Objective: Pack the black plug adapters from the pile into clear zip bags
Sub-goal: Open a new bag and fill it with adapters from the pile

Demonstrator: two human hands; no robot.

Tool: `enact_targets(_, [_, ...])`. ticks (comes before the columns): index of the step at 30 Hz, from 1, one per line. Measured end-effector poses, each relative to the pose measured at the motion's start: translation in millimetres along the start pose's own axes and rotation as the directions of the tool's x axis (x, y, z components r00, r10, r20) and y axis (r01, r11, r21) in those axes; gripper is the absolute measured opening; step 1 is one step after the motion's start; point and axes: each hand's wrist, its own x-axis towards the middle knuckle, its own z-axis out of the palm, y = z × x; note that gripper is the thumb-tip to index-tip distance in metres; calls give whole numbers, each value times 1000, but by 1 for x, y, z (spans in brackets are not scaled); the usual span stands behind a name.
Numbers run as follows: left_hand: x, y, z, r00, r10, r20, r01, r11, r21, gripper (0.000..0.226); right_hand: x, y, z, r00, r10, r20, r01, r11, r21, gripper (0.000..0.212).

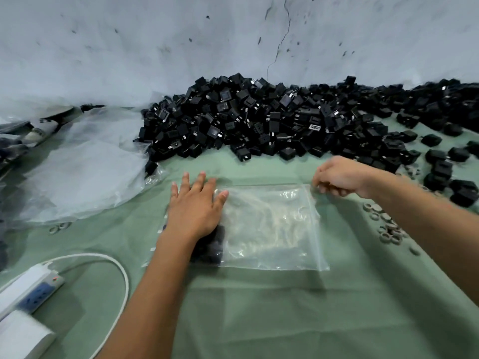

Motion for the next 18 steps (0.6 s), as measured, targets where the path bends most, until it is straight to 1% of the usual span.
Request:
enact_targets(1, [-2, 7, -5, 1000, -20, -15, 20, 1000, -1, 67, 9, -4, 3, 979, -16, -205, 2, 998, -69, 25])
enact_targets(2, [-5, 19, -8, 998, -42, -43, 41, 999, -10, 66, 17, -9, 7, 938, -77, -338, 29, 989, -142, 25])
enact_targets(3, [-7, 34, -13, 995, -60, -78, 57, 998, -35, 64, 25, -15, 11, 905, -156, -396, 68, 971, -227, 25])
enact_targets(4, [-12, 52, -17, 991, -71, -113, 62, 995, -80, 60, 34, -22, 15, 893, -234, -385, 110, 942, -317, 27])
enact_targets(5, [-16, 72, -21, 986, -67, -151, 45, 989, -144, 53, 43, -27, 18, 896, -292, -334, 145, 905, -401, 31])
enact_targets(6, [-20, 92, -22, 980, -56, -190, 15, 977, -211, 44, 51, -33, 20, 913, -314, -259, 166, 868, -469, 39])
enact_targets(8, [-29, 128, -24, 973, -32, -227, -32, 962, -270, 31, 64, -42, 26, 954, -270, -130, 155, 816, -556, 53])
enact_targets(10, [-33, 154, -21, 978, -6, -209, -51, 963, -264, 27, 74, -45, 31, 965, -250, -82, 142, 758, -637, 54])
enact_targets(12, [-34, 171, -19, 990, 11, -140, -50, 960, -276, 31, 77, -45, 34, 953, -284, -108, 146, 738, -659, 43])
enact_targets(13, [-34, 177, -18, 995, 20, -93, -45, 961, -271, 33, 75, -44, 35, 944, -299, -139, 143, 750, -646, 33])
enact_targets(15, [-34, 184, -14, 999, 39, -32, -45, 970, -241, 29, 69, -40, 34, 931, -304, -203, 120, 778, -617, 14])
enact_targets(16, [-33, 184, -13, 999, 45, -16, -48, 969, -243, 26, 66, -36, 33, 926, -300, -229, 106, 789, -605, 10])
enact_targets(18, [-33, 180, -12, 999, 48, -7, -48, 956, -289, 26, 58, -24, 29, 917, -282, -284, 87, 833, -546, 14])
